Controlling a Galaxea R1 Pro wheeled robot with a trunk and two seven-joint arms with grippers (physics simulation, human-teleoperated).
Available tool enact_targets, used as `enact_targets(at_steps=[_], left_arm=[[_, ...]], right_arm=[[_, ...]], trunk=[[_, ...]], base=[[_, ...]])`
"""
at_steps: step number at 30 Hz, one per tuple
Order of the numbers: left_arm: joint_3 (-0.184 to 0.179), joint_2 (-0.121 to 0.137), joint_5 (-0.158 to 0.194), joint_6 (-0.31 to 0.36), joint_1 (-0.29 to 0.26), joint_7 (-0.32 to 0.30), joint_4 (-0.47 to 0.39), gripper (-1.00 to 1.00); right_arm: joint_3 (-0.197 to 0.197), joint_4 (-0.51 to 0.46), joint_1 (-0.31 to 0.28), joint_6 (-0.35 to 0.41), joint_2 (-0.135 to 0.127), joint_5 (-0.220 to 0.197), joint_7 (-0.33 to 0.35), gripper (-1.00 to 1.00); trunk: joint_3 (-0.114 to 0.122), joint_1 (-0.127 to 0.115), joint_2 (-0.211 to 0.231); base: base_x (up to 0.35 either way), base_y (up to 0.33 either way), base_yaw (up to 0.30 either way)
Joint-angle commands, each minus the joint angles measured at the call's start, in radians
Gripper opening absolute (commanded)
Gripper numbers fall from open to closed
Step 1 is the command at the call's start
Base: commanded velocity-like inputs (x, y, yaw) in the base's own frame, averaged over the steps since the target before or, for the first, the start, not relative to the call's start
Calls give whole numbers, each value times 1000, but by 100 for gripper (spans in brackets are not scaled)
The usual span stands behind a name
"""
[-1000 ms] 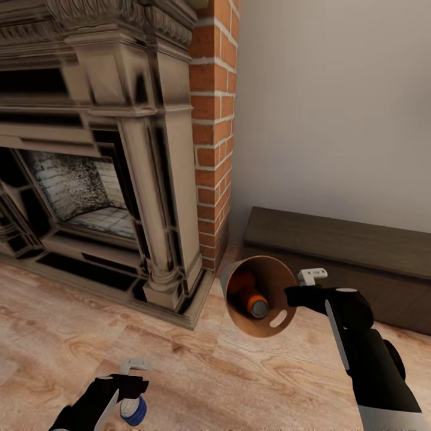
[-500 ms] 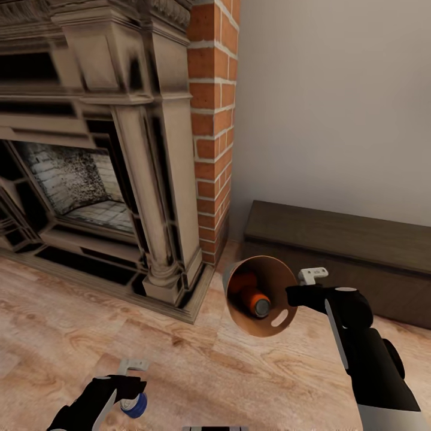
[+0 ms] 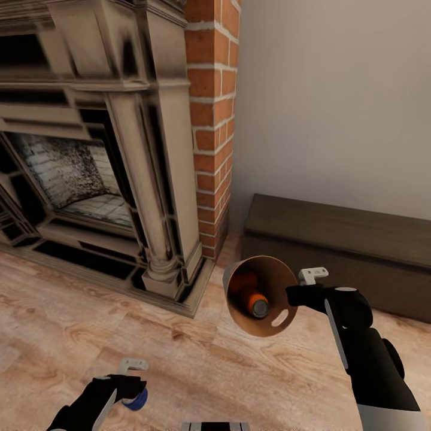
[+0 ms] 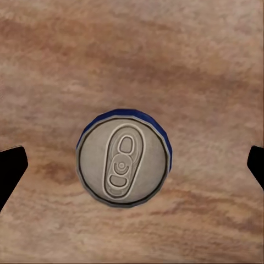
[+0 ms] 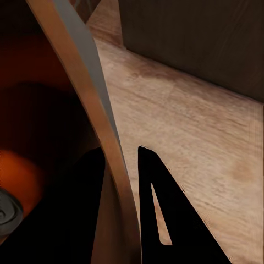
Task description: Put the three can of soda from the living room inside the tash can in the kitchen.
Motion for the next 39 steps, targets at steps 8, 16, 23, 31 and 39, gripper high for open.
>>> enact_targets(at_steps=[8, 16, 23, 31, 39], left_arm=[[1, 6, 3, 1, -11, 1, -4, 100], [1, 6, 3, 1, -11, 1, -4, 100], [1, 6, 3, 1, -11, 1, -4, 100], [3, 5, -2, -44, -11, 12, 12, 100], [3, 5, -3, -146, -11, 13, 13, 100]], right_arm=[[12, -7, -1, -4, -1, 28, -19, -100], [12, -7, -1, -4, -1, 160, -19, -100], [12, -7, -1, -4, -1, 233, -19, -100], [50, -2, -35, 3, -12, 288, 3, -100], [117, -2, -84, 3, -12, 22, 12, -100]], trunk=[[-8, 1, -1], [-8, 1, -1], [-8, 1, -1], [-8, 1, -1], [-8, 1, -1]], base=[[0, 0, 0], [0, 0, 0], [0, 0, 0], [0, 0, 0], [0, 0, 0]])
